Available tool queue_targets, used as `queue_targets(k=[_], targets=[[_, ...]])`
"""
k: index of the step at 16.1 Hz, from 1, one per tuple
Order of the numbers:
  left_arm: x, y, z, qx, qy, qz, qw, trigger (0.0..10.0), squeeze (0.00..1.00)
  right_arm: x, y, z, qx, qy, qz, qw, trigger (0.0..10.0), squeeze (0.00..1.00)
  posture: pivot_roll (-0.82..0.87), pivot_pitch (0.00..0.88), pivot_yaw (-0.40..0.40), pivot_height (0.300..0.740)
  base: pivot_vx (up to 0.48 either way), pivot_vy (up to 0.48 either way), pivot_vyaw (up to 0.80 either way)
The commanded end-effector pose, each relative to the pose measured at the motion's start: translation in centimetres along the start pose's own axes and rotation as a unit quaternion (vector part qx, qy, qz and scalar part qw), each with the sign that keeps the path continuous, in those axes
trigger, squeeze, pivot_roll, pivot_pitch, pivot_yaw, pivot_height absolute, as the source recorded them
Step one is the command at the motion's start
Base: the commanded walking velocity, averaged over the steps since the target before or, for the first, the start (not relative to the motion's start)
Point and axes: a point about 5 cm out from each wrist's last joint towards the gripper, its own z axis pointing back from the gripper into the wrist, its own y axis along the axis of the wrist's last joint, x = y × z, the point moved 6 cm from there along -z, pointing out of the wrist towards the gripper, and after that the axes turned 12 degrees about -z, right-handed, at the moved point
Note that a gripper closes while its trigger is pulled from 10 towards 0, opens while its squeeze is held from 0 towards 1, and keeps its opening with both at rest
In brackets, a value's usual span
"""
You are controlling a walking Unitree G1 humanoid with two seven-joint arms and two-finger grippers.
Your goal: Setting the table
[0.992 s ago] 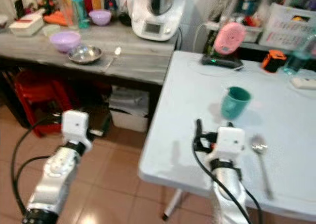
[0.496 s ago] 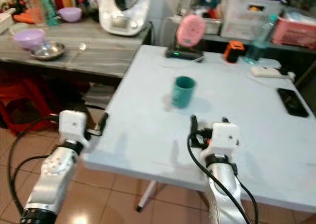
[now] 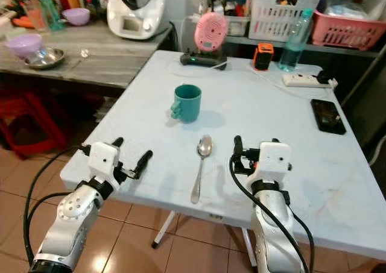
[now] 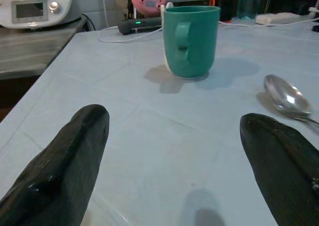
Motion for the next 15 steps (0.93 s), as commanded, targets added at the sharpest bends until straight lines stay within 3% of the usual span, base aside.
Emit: queue_targets(k=[1, 6, 9, 15], targets=[[0.1, 0.6, -0.1, 0.008, -0.013, -0.007, 1.0, 10.0, 0.0, -0.5, -0.4, -0.3, -0.012, 0.007, -0.002, 1.0, 10.0, 0.0, -0.05, 0.0, -0.016, 0.74, 0.0, 0.0, 0.0], [1.5, 0.1, 0.5, 0.002, -0.071, -0.023, 0.997, 10.0, 0.0, -4.1, -2.8, -2.1, -0.076, 0.061, -0.017, 0.995, 10.0, 0.0, -0.03, 0.0, -0.015, 0.74, 0.0, 0.0, 0.0], [2.1, 0.3, 0.7, 0.008, -0.098, -0.025, 0.995, 10.0, 0.0, -4.7, -4.8, -2.6, -0.134, 0.058, -0.032, 0.989, 10.0, 0.0, -0.02, 0.0, -0.017, 0.74, 0.0, 0.0, 0.0], [3.0, 0.7, 0.7, 0.018, -0.132, -0.034, 0.991, 10.0, 0.0, -5.1, -5.6, -2.0, -0.197, 0.061, -0.034, 0.978, 10.0, 0.0, -0.03, 0.0, -0.015, 0.74, 0.0, 0.0, 0.0]])
